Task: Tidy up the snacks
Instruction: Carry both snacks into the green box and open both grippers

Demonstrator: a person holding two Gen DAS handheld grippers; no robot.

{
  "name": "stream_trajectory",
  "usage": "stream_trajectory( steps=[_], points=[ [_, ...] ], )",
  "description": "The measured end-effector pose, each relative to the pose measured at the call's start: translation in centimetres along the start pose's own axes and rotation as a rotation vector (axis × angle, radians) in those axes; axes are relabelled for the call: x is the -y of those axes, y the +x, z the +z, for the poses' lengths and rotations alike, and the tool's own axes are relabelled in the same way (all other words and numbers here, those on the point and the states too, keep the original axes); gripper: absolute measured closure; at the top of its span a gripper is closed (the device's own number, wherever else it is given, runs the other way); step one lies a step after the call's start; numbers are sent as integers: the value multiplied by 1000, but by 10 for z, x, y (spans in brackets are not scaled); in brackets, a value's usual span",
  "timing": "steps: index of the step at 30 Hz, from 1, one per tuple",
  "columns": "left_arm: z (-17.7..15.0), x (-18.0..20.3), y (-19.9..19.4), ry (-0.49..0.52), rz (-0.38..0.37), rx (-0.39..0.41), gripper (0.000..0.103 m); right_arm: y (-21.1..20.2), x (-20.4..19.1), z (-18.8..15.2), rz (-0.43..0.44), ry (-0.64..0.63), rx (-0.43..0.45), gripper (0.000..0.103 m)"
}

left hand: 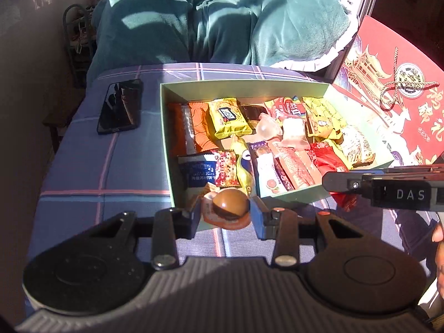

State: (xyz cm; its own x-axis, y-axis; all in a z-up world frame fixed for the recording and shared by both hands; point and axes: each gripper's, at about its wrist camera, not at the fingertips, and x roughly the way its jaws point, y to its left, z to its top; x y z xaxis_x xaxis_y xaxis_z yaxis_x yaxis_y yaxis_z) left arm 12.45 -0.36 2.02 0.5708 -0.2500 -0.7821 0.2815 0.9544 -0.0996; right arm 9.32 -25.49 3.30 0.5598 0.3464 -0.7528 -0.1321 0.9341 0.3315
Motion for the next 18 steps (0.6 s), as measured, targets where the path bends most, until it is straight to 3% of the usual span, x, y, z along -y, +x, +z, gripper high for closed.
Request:
stream_trajectory(
  steps=[9, 18],
  points=[
    [60, -3, 43, 7, 25, -4, 66, 41, 4, 57, 11, 65, -8, 73],
    [90, -3, 88, 18, 31, -33, 65, 85, 4, 92, 12, 89, -24, 72]
  ],
)
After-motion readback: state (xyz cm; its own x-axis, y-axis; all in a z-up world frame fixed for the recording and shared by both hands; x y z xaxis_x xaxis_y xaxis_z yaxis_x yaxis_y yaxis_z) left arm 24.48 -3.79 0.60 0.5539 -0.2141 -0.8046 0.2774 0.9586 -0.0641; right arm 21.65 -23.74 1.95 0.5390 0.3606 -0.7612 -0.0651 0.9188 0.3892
